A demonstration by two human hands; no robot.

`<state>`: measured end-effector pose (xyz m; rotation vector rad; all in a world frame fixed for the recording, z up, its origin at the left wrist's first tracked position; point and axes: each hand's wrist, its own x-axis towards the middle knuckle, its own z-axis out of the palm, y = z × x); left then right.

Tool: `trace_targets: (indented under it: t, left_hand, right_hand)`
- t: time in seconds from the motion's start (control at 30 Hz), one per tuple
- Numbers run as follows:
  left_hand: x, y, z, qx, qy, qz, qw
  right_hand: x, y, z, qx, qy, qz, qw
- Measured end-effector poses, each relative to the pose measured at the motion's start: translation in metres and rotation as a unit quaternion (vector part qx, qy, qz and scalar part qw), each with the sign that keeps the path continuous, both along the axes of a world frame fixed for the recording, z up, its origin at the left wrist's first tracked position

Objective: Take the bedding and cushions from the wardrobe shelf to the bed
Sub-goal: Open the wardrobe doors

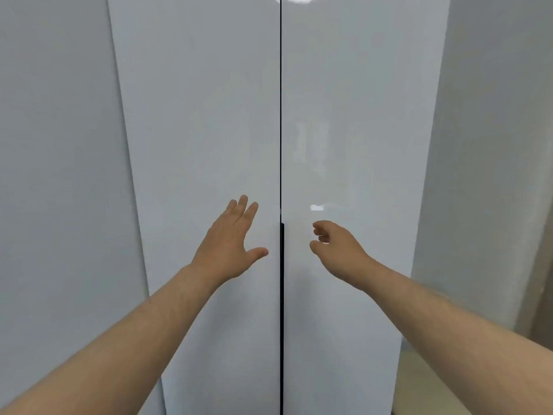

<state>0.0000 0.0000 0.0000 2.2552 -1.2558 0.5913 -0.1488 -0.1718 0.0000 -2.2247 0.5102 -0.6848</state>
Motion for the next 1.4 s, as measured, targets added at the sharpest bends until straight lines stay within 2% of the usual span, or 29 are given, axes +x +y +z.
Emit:
trace_targets:
  t: [0.2,0.4,0.5,0.63,0.8,0.87,0.9,0.97,1.0,1.17,1.3,1.4]
  left_hand:
    - [0.099,-0.051,-0.008,0.049,-0.085,0.040,0.994]
    - [0.156,-0.081,-0.029,0.075,-0.085,0.065,0.991]
    - [0.166,-0.085,-0.039,0.066,-0.125,0.077,0.987]
    - [0.173,-0.083,-0.042,0.066,-0.135,0.067,0.986]
    - [0.168,-0.077,-0.033,0.094,-0.093,0.057,0.990]
    - [0.153,-0.075,-0.026,0.055,0.000,0.010,0.998]
    - [0.141,-0.074,-0.020,0.007,0.090,-0.038,0.995]
    - [0.112,-0.076,-0.004,-0.095,0.275,-0.150,0.945]
    - [0.095,-0.078,0.008,-0.131,0.331,-0.194,0.914]
    - [0.014,-0.087,0.064,-0.223,0.491,-0.335,0.772]
    - [-0.030,-0.083,0.066,-0.251,0.521,-0.365,0.730]
    - [-0.067,-0.078,0.065,-0.260,0.522,-0.370,0.723]
  right_hand:
    - [0.105,-0.024,-0.009,0.149,0.013,-0.022,0.989]
    - [0.164,-0.038,-0.023,0.190,0.027,-0.073,0.979]
    - [0.176,-0.042,-0.029,0.214,0.006,-0.070,0.974]
    - [0.179,-0.044,-0.032,0.239,-0.021,-0.067,0.969]
    - [0.157,-0.038,-0.039,0.219,-0.031,-0.050,0.974]
    - [0.141,-0.033,-0.042,0.211,-0.034,-0.044,0.976]
    - [0.133,-0.031,-0.042,0.208,-0.035,-0.040,0.977]
    - [0.116,-0.025,-0.043,0.206,-0.030,-0.029,0.978]
    - [0.106,-0.022,-0.042,0.208,-0.029,-0.024,0.978]
    - [0.048,-0.009,-0.037,0.220,-0.024,0.006,0.975]
    - [0.000,-0.003,-0.038,0.247,-0.027,0.024,0.968]
    - [-0.041,0.002,-0.037,0.267,-0.039,0.025,0.963]
